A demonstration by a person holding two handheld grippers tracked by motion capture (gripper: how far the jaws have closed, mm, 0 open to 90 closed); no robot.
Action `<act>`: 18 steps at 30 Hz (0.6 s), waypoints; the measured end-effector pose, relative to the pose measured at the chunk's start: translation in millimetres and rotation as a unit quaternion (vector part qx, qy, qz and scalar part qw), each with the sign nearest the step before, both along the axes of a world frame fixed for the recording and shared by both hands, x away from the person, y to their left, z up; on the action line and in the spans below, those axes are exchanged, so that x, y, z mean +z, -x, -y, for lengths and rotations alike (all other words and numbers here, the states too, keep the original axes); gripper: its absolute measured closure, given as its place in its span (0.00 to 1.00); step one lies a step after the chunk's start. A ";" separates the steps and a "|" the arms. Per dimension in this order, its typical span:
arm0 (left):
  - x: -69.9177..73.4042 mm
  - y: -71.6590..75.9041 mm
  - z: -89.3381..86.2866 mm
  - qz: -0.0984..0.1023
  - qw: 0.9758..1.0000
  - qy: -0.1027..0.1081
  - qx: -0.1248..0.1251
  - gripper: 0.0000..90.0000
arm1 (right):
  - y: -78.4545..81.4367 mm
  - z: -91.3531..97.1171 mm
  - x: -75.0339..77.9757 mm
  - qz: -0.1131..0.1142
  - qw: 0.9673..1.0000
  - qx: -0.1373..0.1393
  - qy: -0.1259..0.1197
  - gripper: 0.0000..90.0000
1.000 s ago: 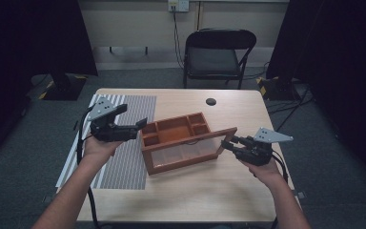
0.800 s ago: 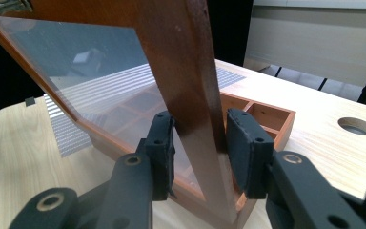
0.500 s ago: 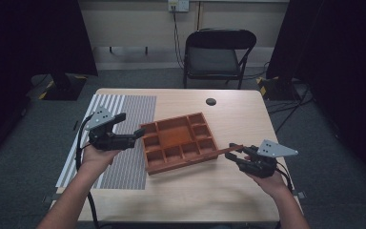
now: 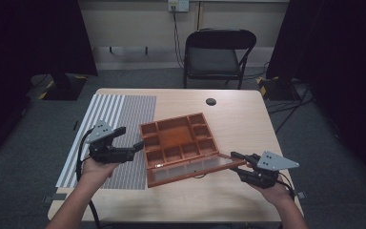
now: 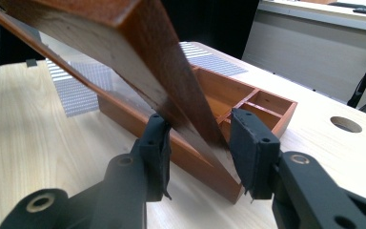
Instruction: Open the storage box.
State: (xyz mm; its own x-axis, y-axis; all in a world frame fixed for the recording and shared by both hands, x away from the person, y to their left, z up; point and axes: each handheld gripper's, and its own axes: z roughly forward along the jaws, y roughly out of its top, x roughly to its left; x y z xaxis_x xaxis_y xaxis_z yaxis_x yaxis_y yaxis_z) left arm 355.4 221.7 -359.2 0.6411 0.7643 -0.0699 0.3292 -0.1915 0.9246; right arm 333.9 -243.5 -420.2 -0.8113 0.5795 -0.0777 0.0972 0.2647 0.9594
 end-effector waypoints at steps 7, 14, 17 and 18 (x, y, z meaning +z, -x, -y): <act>-18.7 14.3 2.7 -0.012 1.000 -0.010 -0.009 0.15 | 12.9 -0.2 -6.1 0.019 1.000 -0.005 0.002 0.66; -37.8 25.3 -5.7 -0.036 0.999 -0.008 -0.005 0.15 | 21.5 -0.1 -11.5 0.036 0.999 -0.008 0.008 0.66; -46.7 31.5 -9.9 -0.036 0.999 -0.022 -0.006 0.15 | 24.8 0.1 -13.6 0.041 0.999 -0.007 0.013 0.66; -50.2 33.5 -11.1 -0.037 0.999 -0.030 -0.003 0.15 | 25.3 0.2 -14.0 0.042 0.999 -0.007 0.014 0.63</act>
